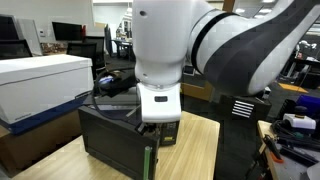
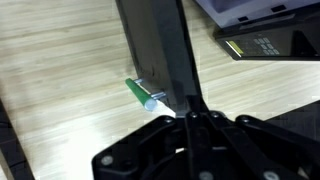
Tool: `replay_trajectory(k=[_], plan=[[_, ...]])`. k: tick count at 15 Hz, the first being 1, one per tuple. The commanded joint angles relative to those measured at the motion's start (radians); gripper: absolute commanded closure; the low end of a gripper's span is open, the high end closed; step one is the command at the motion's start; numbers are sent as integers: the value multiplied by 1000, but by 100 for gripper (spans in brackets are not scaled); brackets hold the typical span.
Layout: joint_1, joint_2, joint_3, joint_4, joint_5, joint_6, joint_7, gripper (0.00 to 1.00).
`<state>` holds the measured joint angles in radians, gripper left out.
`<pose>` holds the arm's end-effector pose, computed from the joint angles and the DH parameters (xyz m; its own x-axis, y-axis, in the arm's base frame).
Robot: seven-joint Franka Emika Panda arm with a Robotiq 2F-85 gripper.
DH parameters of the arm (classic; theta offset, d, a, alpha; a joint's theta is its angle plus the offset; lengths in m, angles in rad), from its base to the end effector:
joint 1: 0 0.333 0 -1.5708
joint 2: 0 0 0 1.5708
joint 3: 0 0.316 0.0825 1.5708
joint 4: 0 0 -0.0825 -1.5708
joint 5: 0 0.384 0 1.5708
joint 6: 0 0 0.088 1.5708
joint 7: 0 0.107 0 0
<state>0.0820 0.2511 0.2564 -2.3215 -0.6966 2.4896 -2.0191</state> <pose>0.4825 0.1760 0.2294 -0.9608 0.1822 -0.2090 0.2342 0.9368 -0.2598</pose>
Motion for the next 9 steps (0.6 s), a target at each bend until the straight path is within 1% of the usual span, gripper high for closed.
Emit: replay_trajectory(k=[1, 2, 3, 4, 6, 7, 9], plan=[[-16, -48, 14, -83, 98, 127, -218, 100], [-18, -45, 19, -93, 131, 156, -289, 100], [0, -44, 1, -88, 117, 160, -263, 100], [34, -65, -40, -83, 57, 152, -142, 100], [39, -84, -50, -56, 101, 83, -102, 100], [32, -101, -62, -42, 130, 77, -67, 100], [31, -100, -95, -15, 108, 110, 18, 100]])
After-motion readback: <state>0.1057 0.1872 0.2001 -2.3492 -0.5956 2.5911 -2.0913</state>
